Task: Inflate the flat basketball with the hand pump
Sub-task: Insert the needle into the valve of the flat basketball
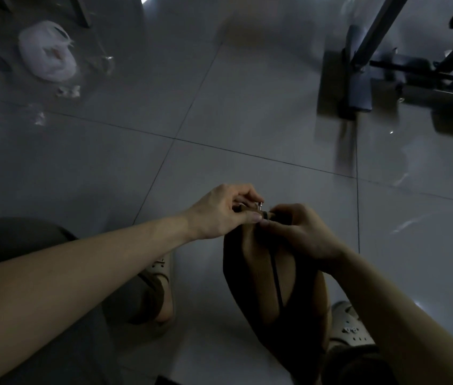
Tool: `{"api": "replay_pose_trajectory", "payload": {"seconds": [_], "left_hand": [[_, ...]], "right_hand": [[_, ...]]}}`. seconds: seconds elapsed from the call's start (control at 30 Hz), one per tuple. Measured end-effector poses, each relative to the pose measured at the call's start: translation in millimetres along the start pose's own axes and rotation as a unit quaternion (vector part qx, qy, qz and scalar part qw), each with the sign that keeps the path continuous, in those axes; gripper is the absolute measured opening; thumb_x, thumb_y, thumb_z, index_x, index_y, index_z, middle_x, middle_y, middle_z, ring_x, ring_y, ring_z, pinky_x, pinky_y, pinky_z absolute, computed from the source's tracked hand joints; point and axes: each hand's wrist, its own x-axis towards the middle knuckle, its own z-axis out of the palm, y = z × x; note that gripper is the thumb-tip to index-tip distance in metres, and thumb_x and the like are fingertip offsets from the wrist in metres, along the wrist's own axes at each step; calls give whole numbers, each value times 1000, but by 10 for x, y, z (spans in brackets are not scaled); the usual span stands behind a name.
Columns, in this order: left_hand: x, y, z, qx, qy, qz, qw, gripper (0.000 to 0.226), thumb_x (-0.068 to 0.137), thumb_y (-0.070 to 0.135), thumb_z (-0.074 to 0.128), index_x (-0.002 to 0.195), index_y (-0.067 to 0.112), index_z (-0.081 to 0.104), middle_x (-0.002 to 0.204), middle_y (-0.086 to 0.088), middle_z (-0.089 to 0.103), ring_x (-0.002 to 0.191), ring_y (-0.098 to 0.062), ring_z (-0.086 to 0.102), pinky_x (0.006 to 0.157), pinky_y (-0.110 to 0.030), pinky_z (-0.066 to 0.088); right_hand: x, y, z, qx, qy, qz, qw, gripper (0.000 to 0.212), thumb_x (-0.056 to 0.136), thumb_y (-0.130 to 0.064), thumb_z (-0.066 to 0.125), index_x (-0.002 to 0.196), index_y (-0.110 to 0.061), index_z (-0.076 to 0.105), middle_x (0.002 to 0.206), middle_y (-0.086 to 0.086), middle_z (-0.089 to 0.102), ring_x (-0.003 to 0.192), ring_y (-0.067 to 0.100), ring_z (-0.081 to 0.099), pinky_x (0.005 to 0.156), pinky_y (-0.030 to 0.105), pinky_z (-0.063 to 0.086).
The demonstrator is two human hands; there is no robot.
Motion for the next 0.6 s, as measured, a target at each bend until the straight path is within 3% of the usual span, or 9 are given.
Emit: {"api": "replay_pose_trajectory", "payload": {"seconds": [0.07, 0.2, 0.6], "left_hand": [[8, 18, -3, 2, 1, 4, 1000, 28, 87, 19, 75, 114, 13, 66, 105, 4, 71, 100, 0, 65, 86, -11, 48], [3, 29, 26, 2, 3, 10, 1000, 26, 87, 19, 75, 111, 13, 67, 107, 3, 71, 101, -3, 66, 90, -19, 52], [16, 83, 31, 3, 13, 15, 1000, 24, 87, 17, 74, 110, 12, 66, 104, 9, 69, 100, -3, 66, 90, -19, 51]], "right_hand": [[-21, -20, -20, 6, 2, 1, 1000, 39, 82, -49, 65, 95, -12, 71, 87, 10, 72, 81, 29, 70, 73, 53, 54], [-42, -28, -35, 3, 2, 8, 1000, 23, 92, -33, 66, 95, -11, 71, 86, 9, 72, 79, 26, 70, 75, 53, 54], [-35, -77, -69, -4, 21, 10, 1000, 21, 91, -31, 69, 91, -11, 74, 84, 6, 74, 78, 21, 72, 70, 37, 55]]}}
